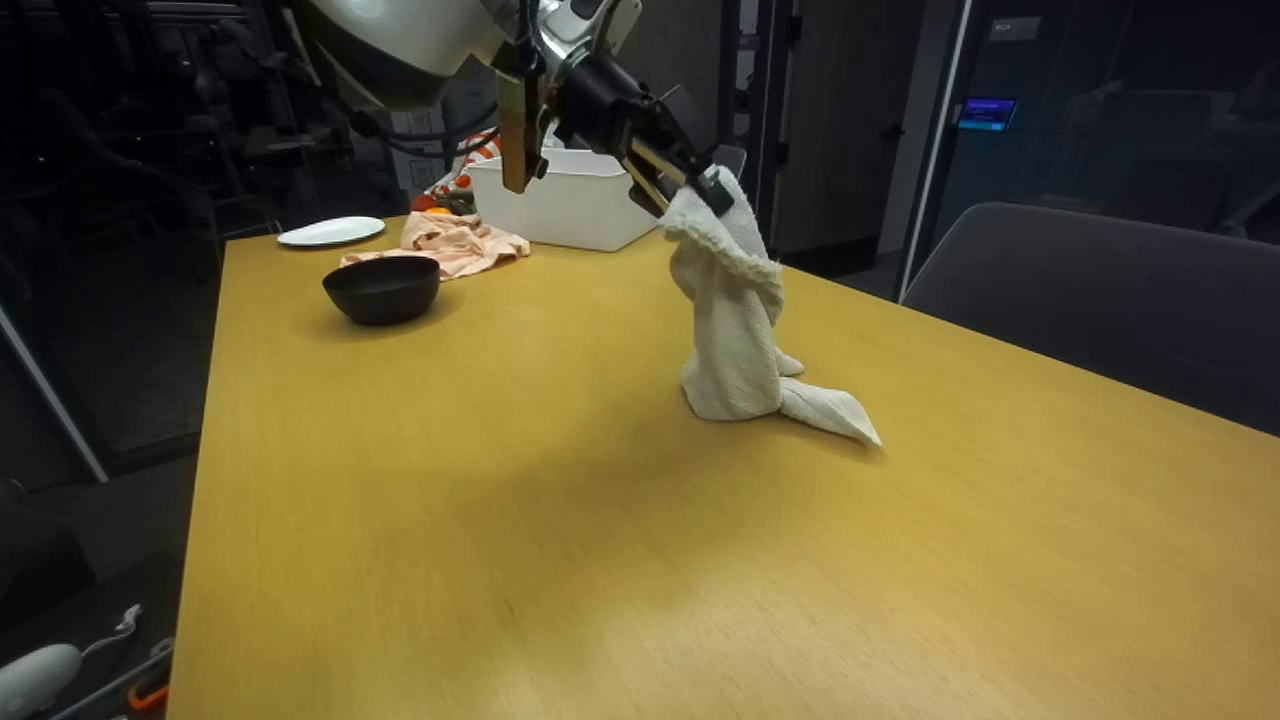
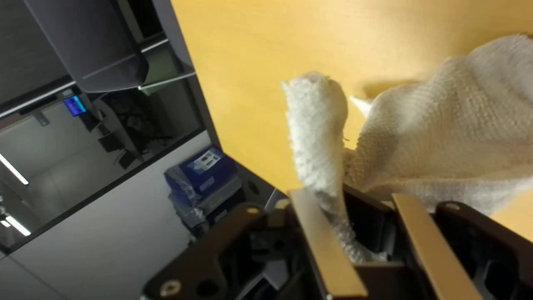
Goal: Take the toy blocks off of the kitchen towel by picking it up
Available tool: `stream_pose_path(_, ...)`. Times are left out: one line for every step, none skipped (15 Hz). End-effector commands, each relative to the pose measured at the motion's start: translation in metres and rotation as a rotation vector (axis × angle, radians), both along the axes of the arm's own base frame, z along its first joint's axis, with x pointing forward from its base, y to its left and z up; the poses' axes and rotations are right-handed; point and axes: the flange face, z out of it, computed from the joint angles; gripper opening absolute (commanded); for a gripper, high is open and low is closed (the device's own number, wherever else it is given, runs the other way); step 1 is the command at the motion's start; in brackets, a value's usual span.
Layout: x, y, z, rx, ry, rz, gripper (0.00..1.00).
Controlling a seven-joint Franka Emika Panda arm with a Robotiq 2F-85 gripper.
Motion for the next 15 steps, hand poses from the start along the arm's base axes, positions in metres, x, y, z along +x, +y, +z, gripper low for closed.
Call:
stream_pose_path(-0.013, 0.007, 0.002, 0.161, 0.079, 0.077, 0.13)
stream_pose_path(-0.013, 0.008, 0.003, 0.208, 0.089, 0.1, 0.12)
stream_pose_path(-0.012, 0.009, 0.002, 0.257, 0.1, 0.123, 0.1)
stream_pose_path(-0.01, 0.009, 0.001, 0.305, 0.114, 0.144, 0.08)
stream_pose_path(-0.009, 0.009, 0.0, 0.354, 0.129, 0.166, 0.08)
stream_pose_path(-0.008, 0.01, 0.0, 0.402, 0.138, 0.191, 0.06)
stream_pose_path(-0.006, 0.01, -0.001, 0.449, 0.151, 0.213, 0.07)
stream_pose_path(-0.006, 0.011, -0.002, 0.495, 0.161, 0.238, 0.06)
stream_pose_path(-0.005, 0.012, -0.005, 0.541, 0.176, 0.262, 0.07)
stream_pose_path(-0.004, 0.014, -0.008, 0.585, 0.191, 0.289, 0.07)
stream_pose_path(-0.003, 0.016, -0.014, 0.632, 0.213, 0.312, 0.19)
stream_pose_path(-0.001, 0.019, -0.024, 0.68, 0.245, 0.328, 0.32)
stream_pose_path(0.002, 0.02, -0.035, 0.733, 0.279, 0.331, 0.33)
stream_pose_path(0.002, 0.022, -0.044, 0.782, 0.322, 0.333, 0.39)
stream_pose_path(0.003, 0.024, -0.056, 0.836, 0.362, 0.326, 0.47)
